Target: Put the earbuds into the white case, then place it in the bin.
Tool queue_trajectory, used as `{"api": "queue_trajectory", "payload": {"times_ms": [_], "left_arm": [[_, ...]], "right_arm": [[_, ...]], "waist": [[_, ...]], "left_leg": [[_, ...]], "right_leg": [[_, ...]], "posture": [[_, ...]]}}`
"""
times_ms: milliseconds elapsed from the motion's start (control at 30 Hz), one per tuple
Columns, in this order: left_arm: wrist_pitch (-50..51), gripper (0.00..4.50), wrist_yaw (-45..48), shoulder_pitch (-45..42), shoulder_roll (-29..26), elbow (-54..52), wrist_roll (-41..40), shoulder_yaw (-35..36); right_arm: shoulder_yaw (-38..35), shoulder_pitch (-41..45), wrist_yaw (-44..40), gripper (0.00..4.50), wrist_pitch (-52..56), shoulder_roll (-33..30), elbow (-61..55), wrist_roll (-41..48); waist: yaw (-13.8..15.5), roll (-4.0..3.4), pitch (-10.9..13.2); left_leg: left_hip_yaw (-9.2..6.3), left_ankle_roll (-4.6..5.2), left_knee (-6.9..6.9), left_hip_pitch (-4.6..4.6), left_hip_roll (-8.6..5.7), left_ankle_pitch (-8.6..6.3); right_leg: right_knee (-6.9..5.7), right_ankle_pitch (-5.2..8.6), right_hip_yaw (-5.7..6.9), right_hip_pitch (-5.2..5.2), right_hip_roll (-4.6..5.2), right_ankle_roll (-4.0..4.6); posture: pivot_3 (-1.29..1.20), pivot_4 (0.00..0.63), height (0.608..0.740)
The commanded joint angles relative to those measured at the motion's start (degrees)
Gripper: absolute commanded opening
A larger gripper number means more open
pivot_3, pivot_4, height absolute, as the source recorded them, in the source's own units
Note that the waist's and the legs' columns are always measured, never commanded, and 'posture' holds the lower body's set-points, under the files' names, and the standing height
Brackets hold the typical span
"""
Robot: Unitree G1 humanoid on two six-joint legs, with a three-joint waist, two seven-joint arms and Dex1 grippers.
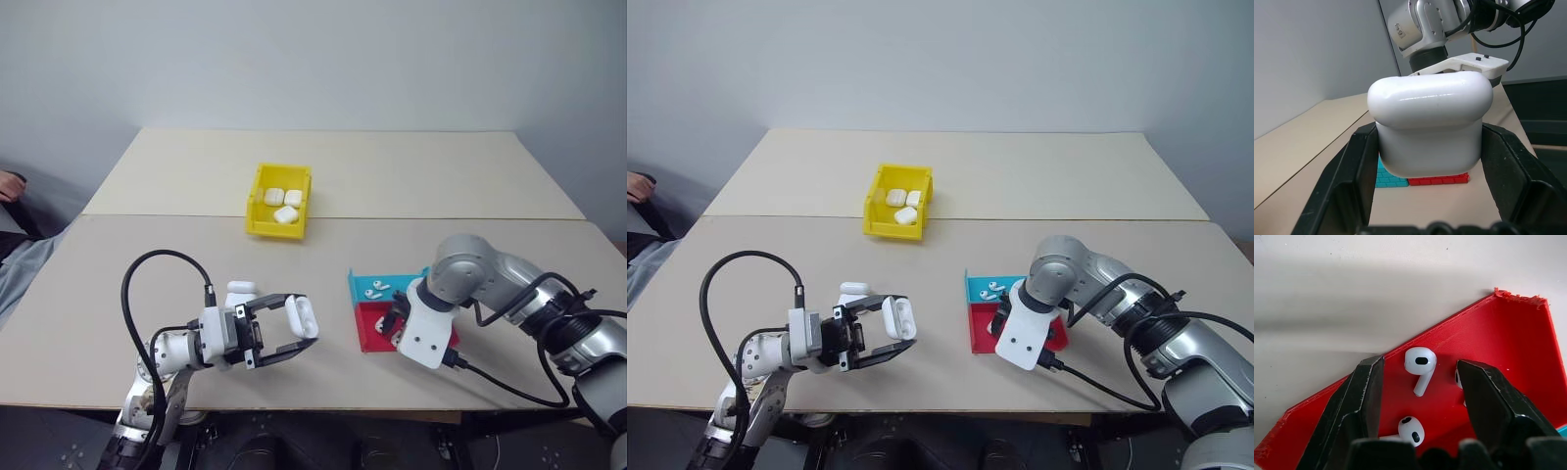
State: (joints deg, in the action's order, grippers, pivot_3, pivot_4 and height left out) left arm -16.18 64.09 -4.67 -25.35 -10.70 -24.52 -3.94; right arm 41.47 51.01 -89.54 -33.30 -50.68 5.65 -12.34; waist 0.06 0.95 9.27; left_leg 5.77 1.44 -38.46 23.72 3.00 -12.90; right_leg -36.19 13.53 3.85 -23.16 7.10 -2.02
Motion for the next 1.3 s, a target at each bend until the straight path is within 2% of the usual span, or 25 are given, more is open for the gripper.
{"api": "queue_trajectory", "payload": {"times_ms": [33, 233, 333, 1133, 1267, 1300], "left_arm": [[-0.5, 2.80, -0.6, 0.0, -0.6, -2.4, 0.3, -0.3], [-0.4, 2.80, -1.0, 0.0, -0.9, -2.3, 0.6, -0.4], [-0.2, 2.80, -1.1, 0.0, -1.1, -2.3, 0.7, -0.5], [-1.1, 2.80, -1.4, -0.1, -1.3, -1.2, 1.4, -0.8], [-1.1, 2.80, -1.2, -0.2, -1.3, -1.1, 1.4, -0.8], [-1.1, 2.80, -1.2, -0.2, -1.3, -1.1, 1.4, -0.8]], "right_arm": [[-0.8, 0.5, -2.8, 2.82, -1.3, 0.1, -0.3, -0.3], [-0.9, 0.1, -2.5, 2.82, -1.0, 0.1, -0.5, -0.8], [-1.2, -0.2, -1.9, 2.26, -0.9, 0.3, -0.8, -0.7], [-1.2, -0.5, -2.1, 2.26, -0.8, 0.3, -1.3, -1.2], [-1.3, -0.5, -2.0, 1.41, -0.8, 0.4, -1.5, -1.1], [-1.3, -0.5, -1.9, 1.41, -0.8, 0.4, -1.5, -1.1]], "waist": [[0.0, 0.00, 0.0], [0.0, 0.00, 0.0], [0.0, 0.00, 0.0], [0.0, 0.00, 0.0], [0.0, 0.00, 0.0], [0.0, 0.00, 0.0]], "left_leg": [[0.00, 0.00, 0.00, 0.00, 0.00, 0.00], [0.00, 0.00, 0.01, 0.00, 0.00, 0.00], [0.00, 0.00, 0.02, 0.00, 0.00, 0.00], [0.01, 0.00, 0.03, 0.00, 0.00, 0.00], [0.01, 0.00, 0.04, 0.00, 0.00, 0.00], [0.01, 0.00, 0.04, 0.00, 0.00, 0.00]], "right_leg": [[0.00, 0.00, 0.00, 0.00, 0.00, 0.00], [0.01, 0.00, 0.00, 0.00, 0.00, 0.00], [0.01, 0.00, 0.00, -0.01, 0.00, 0.00], [0.02, 0.00, 0.00, -0.01, 0.00, 0.00], [0.02, 0.00, 0.00, -0.01, 0.00, 0.00], [0.02, 0.00, 0.00, -0.01, 0.00, 0.00]], "posture": [[0.00, 0.150, 0.740], [0.00, 0.150, 0.740], [0.00, 0.150, 0.740], [0.00, 0.150, 0.740], [0.00, 0.150, 0.740], [0.00, 0.150, 0.740]]}}
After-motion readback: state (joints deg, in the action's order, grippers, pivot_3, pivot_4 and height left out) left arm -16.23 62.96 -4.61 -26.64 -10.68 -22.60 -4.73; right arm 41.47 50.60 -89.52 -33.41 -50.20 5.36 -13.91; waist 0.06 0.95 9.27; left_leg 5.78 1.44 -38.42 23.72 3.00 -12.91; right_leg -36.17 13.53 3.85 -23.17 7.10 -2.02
